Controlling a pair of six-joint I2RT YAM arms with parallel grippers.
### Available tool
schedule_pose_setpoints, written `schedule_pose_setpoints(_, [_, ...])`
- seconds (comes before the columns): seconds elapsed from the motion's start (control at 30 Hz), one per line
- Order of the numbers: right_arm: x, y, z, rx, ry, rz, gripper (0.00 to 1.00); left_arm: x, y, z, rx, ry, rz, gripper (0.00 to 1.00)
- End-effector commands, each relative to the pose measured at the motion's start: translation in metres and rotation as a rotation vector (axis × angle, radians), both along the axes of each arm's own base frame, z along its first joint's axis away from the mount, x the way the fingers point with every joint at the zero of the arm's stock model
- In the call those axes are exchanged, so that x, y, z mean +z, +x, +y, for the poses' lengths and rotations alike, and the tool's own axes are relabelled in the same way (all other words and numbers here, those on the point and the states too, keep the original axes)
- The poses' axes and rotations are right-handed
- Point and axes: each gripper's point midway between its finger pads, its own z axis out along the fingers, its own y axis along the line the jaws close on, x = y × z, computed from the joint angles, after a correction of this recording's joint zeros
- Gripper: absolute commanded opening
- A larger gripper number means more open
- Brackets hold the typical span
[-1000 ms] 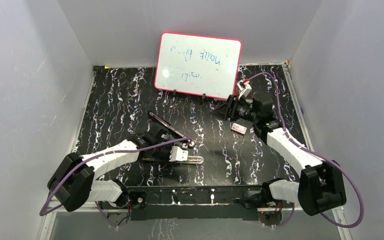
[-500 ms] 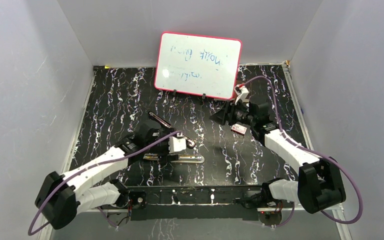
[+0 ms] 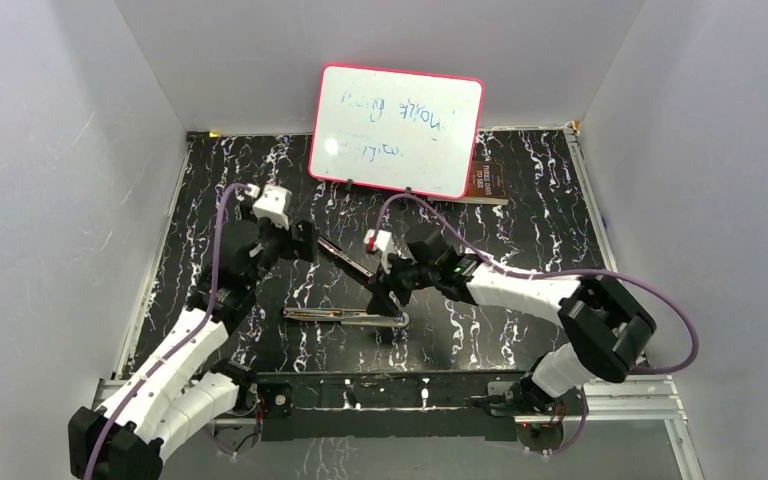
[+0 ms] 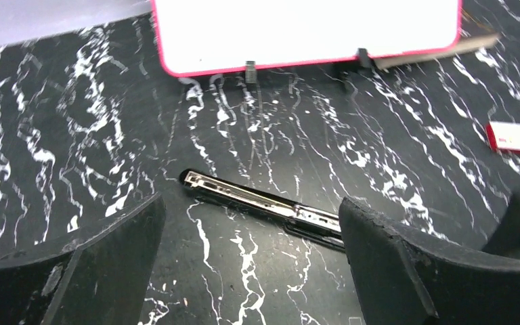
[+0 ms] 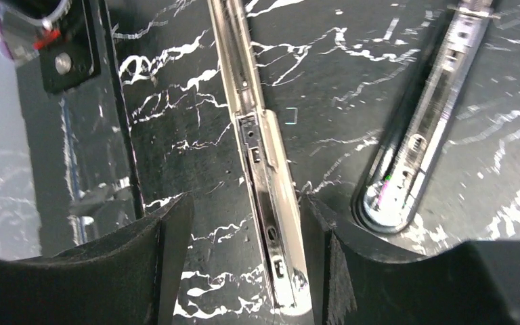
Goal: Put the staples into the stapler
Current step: Move the stapler to the center of the board.
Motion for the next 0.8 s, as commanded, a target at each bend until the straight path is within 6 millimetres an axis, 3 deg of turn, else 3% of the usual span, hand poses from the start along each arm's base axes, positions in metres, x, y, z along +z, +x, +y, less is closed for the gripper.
schedule_pose_setpoints(0.0, [-0.003, -0.005, 0.024, 0.146, -0.045, -0.162, 0.67, 0.013, 0.016, 0.026, 0.209, -0.132, 0.079, 0.98])
schedule_pose_setpoints(0.27, [-0.025, -0.006, 0.042, 0.216, -0.108, -0.201, 0.67, 0.004, 0.021, 0.043, 0.29, -0.099, 0.105, 0.98])
schedule_pose_setpoints(0.57, [-0.054, -0.002, 0.043, 0.205, -0.212, -0.224, 0.63, 0.004, 0.02, 0.056, 0.34, -0.095, 0.089, 0.98])
schedule_pose_setpoints(0.67, [-0.059, -0.001, 0.043, 0.201, -0.231, -0.23, 0.57, 0.003, 0.021, 0.057, 0.346, -0.092, 0.092, 0.98])
schedule_pose_setpoints(0.77, [-0.059, -0.001, 0.044, 0.189, -0.231, -0.236, 0.44, 0.004, 0.021, 0.059, 0.357, -0.094, 0.09, 0.98])
